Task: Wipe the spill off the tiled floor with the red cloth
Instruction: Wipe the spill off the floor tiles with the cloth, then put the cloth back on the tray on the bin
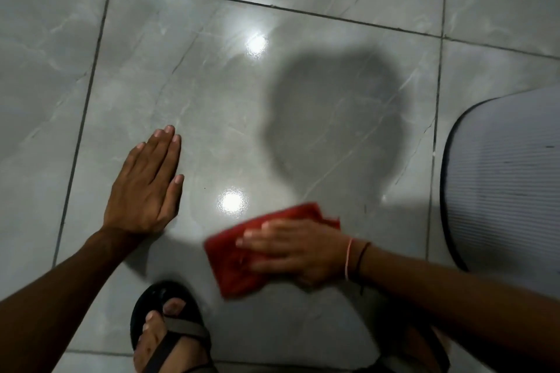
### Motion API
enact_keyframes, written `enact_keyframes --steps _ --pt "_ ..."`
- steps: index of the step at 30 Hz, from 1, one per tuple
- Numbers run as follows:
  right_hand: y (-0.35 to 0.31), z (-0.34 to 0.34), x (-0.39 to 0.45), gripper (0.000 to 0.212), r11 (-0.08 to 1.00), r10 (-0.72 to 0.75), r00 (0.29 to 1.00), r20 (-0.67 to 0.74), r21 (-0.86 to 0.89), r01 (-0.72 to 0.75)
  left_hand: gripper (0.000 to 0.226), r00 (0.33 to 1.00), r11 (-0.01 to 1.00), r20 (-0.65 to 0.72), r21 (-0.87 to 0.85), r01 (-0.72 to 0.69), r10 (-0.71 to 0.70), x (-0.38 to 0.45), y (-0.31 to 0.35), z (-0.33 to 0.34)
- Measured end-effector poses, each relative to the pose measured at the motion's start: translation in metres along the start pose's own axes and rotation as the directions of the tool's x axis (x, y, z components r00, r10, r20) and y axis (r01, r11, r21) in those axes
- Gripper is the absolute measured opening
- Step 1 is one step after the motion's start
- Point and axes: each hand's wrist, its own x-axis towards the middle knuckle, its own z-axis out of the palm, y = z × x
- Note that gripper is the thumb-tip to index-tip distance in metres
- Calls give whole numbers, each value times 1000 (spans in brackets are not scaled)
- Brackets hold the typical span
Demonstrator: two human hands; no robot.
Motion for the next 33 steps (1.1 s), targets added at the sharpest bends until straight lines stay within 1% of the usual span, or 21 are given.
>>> enact_keyframes --steps 1,2,3,5,7,9,10,13,14,15,17,19,20,22,23,25,27,28,30,32,33 --pt "28 -14 1 54 993 110 992 -61 -26 -111 67 1000 1000 13 0 12 -12 1 1 0" --pt "58 -28 2 54 965 251 957 -146 -45 -260 67 1000 1000 24 3 18 -18 1 1 0" --pt "89 -42 0 54 907 393 887 -242 -54 -417 67 999 1000 32 9 24 -24 1 1 0" --pt "147 -71 -9 53 743 605 700 -379 -46 -667 68 999 1000 37 16 26 -27 0 0 1" --pt "192 -94 -14 53 635 710 581 -398 7 -772 68 999 999 42 20 25 -26 0 -3 4" --pt "205 -97 -9 52 580 749 510 -423 47 -813 69 997 999 68 23 27 -29 0 -3 5" --pt "198 -93 -5 53 541 769 457 -447 73 -838 69 995 999 90 20 39 -41 1 -1 3" --pt "134 -67 5 68 329 861 227 -455 158 -931 68 979 993 170 33 110 -114 3 13 -15" --pt "102 -58 8 69 274 891 185 -414 167 -947 68 972 992 202 45 115 -121 5 21 -25" --pt "65 -52 9 67 241 927 177 -332 165 -956 69 964 992 237 63 108 -120 7 31 -42" --pt "-6 -51 -3 63 209 978 202 -54 223 -952 69 949 993 295 69 94 -110 7 61 -82" --pt "-63 -72 -18 68 123 948 226 226 394 -911 67 949 995 302 47 83 -93 8 98 -124" --pt "-86 -96 -25 67 38 924 222 312 503 -864 66 952 997 296 38 68 -76 12 119 -148" --pt "-120 -158 -39 72 -120 912 185 366 670 -733 65 957 999 288 6 35 -35 26 162 -196" --pt "-132 -193 -48 84 -163 927 138 348 708 -687 64 961 1000 274 -11 22 -19 35 185 -217" --pt "-148 -257 -70 102 -145 975 37 217 760 -633 63 971 999 237 -42 20 -10 57 228 -251" --pt "-154 -317 -107 104 -44 997 -76 -3 786 -616 64 973 993 229 -118 21 7 86 281 -279" --pt "-154 -342 -129 100 21 980 -136 -143 763 -646 64 972 985 231 -170 8 32 100 310 -288" --pt "-146 -374 -171 82 69 915 -236 -327 703 -708 64 972 967 209 -250 -54 109 126 365 -296" --pt "-132 -384 -209 69 42 877 -295 -379 673 -738 61 966 945 178 -300 -129 189 146 416 -291" --pt "-123 -383 -224 65 20 879 -299 -371 656 -755 60 959 931 174 -329 -160 226 154 436 -284"
